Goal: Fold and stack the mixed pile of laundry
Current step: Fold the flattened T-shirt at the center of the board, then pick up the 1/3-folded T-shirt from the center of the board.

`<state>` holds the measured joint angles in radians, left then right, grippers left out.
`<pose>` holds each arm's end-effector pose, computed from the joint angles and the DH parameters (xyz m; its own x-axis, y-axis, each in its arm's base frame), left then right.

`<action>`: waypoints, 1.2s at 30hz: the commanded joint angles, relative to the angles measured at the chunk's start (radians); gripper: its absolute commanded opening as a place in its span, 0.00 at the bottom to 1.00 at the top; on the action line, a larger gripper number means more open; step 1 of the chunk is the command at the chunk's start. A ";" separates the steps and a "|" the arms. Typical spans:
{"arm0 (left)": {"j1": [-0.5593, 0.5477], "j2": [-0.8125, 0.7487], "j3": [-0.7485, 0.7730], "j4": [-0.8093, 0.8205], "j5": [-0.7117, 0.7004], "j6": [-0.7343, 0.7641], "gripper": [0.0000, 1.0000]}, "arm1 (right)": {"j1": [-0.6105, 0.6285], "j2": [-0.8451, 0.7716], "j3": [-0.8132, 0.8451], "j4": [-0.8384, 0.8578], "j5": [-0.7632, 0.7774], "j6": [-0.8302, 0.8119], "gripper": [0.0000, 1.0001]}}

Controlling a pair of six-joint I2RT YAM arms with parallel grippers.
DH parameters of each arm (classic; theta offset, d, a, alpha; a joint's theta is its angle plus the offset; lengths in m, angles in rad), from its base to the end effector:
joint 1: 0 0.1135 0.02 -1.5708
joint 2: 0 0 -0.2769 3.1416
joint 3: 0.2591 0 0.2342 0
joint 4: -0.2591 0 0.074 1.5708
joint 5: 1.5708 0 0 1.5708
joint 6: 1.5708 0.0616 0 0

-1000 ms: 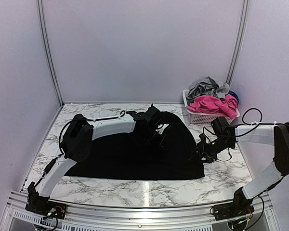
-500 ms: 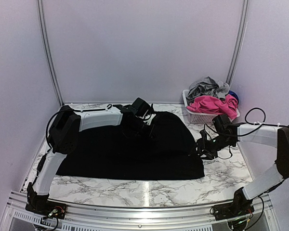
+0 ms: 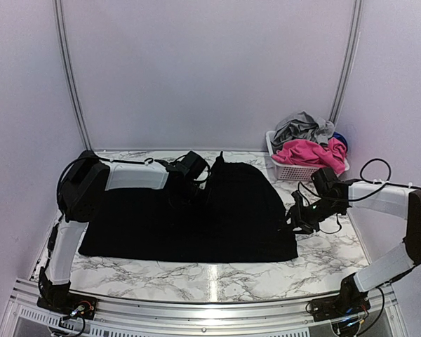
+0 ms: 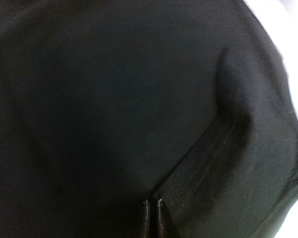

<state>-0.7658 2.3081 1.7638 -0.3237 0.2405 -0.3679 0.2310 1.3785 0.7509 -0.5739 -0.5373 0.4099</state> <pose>0.3628 -0.3692 0.1505 -0.7952 0.2801 -0.5377 0.5339 0.7439 -0.4021 0.2180 0.0837 0.1826 -0.9827 0.1206 -0.1408 0.0165 0.8133 0.5816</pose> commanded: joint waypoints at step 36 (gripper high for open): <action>0.394 -1.089 -1.161 -0.248 -0.129 -0.308 0.63 | 0.340 0.194 0.127 0.018 -0.036 -0.043 0.47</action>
<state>-0.3779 1.2903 0.5854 -0.4492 0.1001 -0.6846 0.5896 1.6196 0.8246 -0.4892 -0.5858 0.3458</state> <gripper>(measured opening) 0.542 0.452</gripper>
